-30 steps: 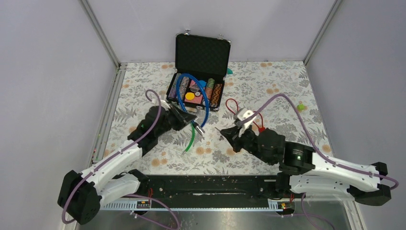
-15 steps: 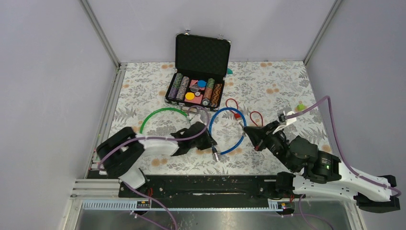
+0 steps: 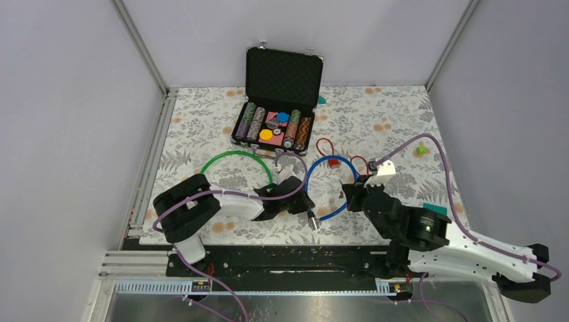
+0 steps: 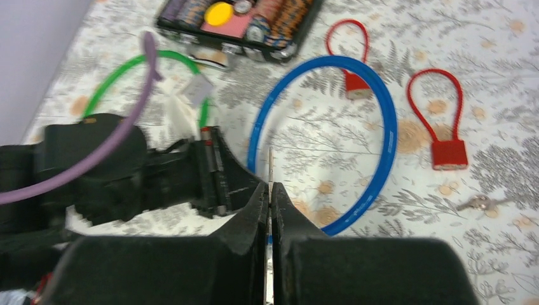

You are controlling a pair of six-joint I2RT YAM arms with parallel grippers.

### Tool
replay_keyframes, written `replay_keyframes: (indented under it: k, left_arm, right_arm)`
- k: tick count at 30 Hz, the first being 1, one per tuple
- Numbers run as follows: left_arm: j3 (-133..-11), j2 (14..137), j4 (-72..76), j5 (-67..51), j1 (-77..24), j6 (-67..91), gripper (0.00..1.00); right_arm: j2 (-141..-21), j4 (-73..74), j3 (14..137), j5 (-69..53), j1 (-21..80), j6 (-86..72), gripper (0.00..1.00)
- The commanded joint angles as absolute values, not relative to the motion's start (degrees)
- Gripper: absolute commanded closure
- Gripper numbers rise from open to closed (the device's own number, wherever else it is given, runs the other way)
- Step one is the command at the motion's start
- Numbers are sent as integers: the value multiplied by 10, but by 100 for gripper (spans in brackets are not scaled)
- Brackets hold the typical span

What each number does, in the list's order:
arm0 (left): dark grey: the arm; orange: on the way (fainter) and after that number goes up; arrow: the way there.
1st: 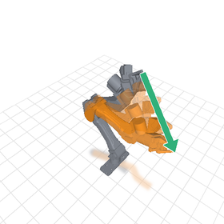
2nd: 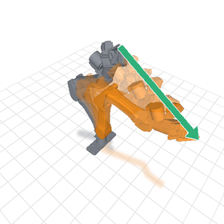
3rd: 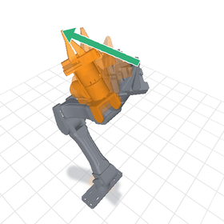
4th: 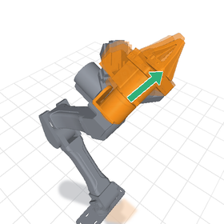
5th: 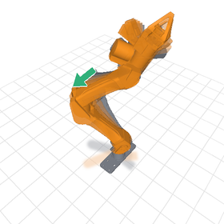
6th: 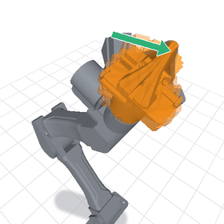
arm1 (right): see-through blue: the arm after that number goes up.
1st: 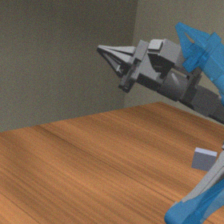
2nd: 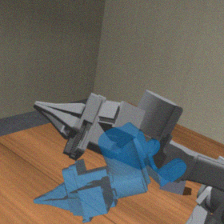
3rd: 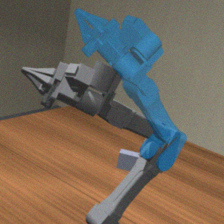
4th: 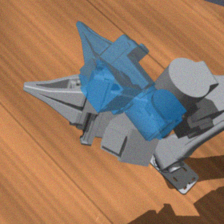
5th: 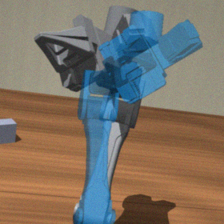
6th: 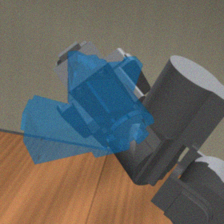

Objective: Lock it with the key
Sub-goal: Place the lock at the center of the board, then place the key at the center of the board.

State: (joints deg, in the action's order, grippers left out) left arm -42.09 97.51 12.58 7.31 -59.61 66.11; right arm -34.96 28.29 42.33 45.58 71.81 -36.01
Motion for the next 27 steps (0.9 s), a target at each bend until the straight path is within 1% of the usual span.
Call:
replay_keyframes:
  k: [1,3,6,11,14,18,21,22,23,24,25,27]
  left_arm:
    - [-428,976,138,113,-599,669,98]
    - [-426,971,136,112,-599,670,92]
    - [-425,964,139,107,-601,665,82]
    - [-424,958,141,102,-602,662,69]
    - [-413,951,145,106,-603,663,64]
    - [-389,911,142,131,-603,655,56]
    - [-374,854,111,176,-603,640,49]
    - [-369,834,98,190,-603,636,46]
    - [-363,811,86,205,-603,630,43]
    - [-357,786,69,221,-602,625,41]
    - [-351,760,56,237,-603,617,38]
    - [-338,701,37,261,-603,588,27]
  right_arm:
    - [-389,264,387,403,645,-407,100]
    - [-405,234,361,357,612,-418,100]
    - [-434,195,332,332,593,-435,100]
    - [-491,162,318,311,571,-449,100]
    - [-528,144,311,290,554,-463,100]
    - [-578,128,305,266,543,-485,100]
    - [-630,133,310,254,539,-504,100]
    - [-645,135,314,250,538,-507,98]
    - [-659,139,320,244,538,-508,94]
    - [-673,146,327,241,537,-508,87]
    - [-681,154,336,239,537,-507,78]
    - [-690,174,354,244,537,-505,57]
